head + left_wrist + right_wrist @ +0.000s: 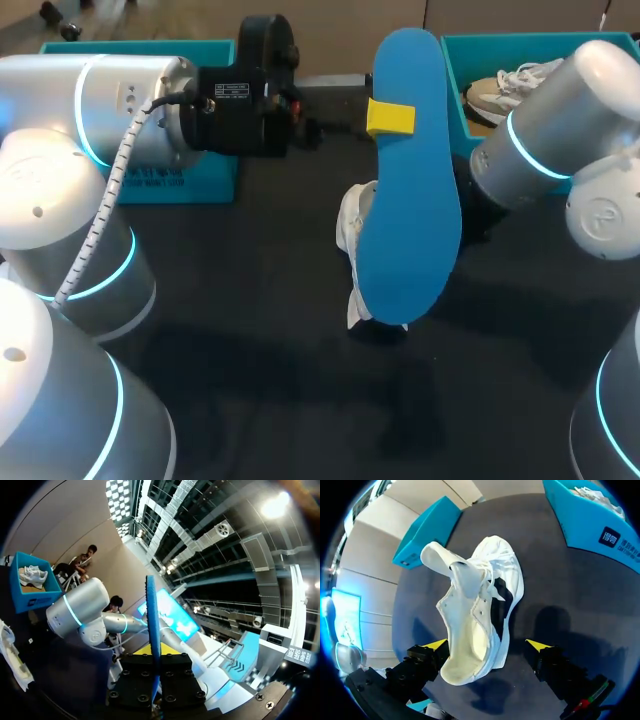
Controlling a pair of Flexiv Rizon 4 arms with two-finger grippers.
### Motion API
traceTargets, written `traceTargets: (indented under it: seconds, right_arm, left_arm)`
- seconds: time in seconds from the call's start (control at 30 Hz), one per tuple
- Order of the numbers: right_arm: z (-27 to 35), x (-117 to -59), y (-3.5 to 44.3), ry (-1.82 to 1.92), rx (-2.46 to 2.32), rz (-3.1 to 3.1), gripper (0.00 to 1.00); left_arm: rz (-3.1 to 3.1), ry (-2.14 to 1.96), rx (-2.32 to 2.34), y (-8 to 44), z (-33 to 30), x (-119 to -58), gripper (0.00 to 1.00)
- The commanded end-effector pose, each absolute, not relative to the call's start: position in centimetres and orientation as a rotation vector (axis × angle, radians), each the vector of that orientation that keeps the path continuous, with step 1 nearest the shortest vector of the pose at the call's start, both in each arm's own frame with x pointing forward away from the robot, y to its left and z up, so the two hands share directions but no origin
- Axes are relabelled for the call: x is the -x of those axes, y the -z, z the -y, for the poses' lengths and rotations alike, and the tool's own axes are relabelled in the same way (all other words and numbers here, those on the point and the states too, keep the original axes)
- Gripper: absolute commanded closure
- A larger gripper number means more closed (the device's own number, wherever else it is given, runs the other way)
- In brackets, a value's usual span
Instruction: Take the shoe out of the shoebox, open the shoe tongue, remove and reinsert the insole, then place the shoe into the shoebox
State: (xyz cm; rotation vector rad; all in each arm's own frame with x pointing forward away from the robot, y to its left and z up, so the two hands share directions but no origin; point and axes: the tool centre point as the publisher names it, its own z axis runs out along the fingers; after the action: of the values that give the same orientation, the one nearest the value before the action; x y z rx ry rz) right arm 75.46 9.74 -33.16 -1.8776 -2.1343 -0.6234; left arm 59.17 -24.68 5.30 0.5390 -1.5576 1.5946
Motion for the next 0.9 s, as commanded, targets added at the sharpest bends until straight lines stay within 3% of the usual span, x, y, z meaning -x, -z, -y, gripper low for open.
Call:
traceTargets:
  seconds: [0.03, 0.9]
  right_arm:
    - [-9.8, -75.4, 32.4, 0.718, 1.851, 2.067, 0.0]
    - [-8.9, -76.7, 23.5, 1.041, 1.593, 1.707, 0.0]
  left_arm:
    - [1.558, -1.596, -0.542, -5.2, 24.6, -59.0, 1.0]
    - [1.558, -1.596, -0.542, -5.2, 24.6, -59.0, 1.0]
